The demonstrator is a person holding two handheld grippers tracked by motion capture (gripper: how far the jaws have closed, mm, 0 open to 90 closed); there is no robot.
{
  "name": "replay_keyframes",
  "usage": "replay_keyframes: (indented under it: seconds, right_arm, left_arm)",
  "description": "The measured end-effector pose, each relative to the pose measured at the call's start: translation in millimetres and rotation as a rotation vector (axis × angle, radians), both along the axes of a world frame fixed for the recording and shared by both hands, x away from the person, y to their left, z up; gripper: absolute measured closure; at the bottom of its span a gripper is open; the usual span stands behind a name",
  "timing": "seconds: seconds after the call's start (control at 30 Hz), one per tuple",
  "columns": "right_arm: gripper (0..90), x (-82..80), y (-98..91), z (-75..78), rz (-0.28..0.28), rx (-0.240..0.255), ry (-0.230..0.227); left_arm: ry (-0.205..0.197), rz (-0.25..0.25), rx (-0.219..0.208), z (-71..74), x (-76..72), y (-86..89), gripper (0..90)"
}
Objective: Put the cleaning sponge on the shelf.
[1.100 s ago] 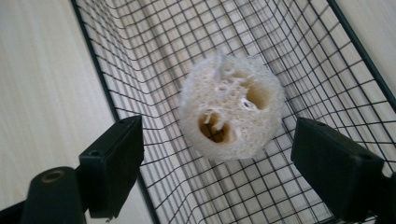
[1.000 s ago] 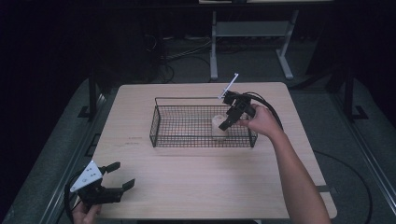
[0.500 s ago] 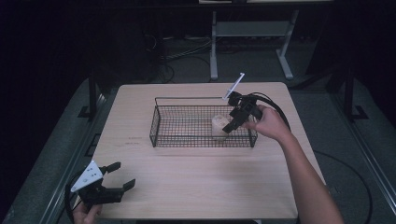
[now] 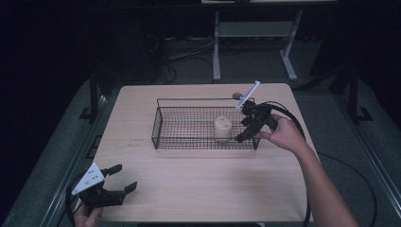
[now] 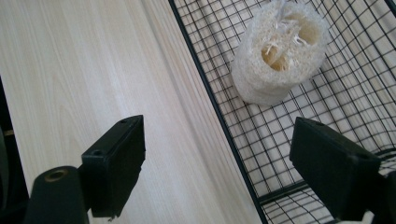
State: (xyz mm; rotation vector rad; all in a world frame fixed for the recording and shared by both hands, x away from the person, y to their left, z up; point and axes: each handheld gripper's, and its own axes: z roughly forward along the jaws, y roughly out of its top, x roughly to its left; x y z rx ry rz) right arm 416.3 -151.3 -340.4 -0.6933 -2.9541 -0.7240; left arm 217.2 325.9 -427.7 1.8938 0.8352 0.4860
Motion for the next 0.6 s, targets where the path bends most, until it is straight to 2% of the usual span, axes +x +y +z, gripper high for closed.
replay_keyframes:
  seconds: [0.07,0.27,0.6]
  right_arm:
    - [17.7,-1.7,-2.9,-0.8,0.0,0.012,0.001]
    - [17.4,-8.5,-8.9,-4.6,-0.006,-0.001,-0.004]
    - [17.4,-21.7,-23.5,-8.8,-0.021,0.005,-0.003]
  left_arm:
    - [0.0,-0.001,0.0,-0.1,-0.1,0.3,14.1]
    - [-0.002,0.004,0.002,0.2,-0.4,2.0,14.1]
    - [-0.002,0.004,0.003,-0.1,-1.0,1.3,14.1]
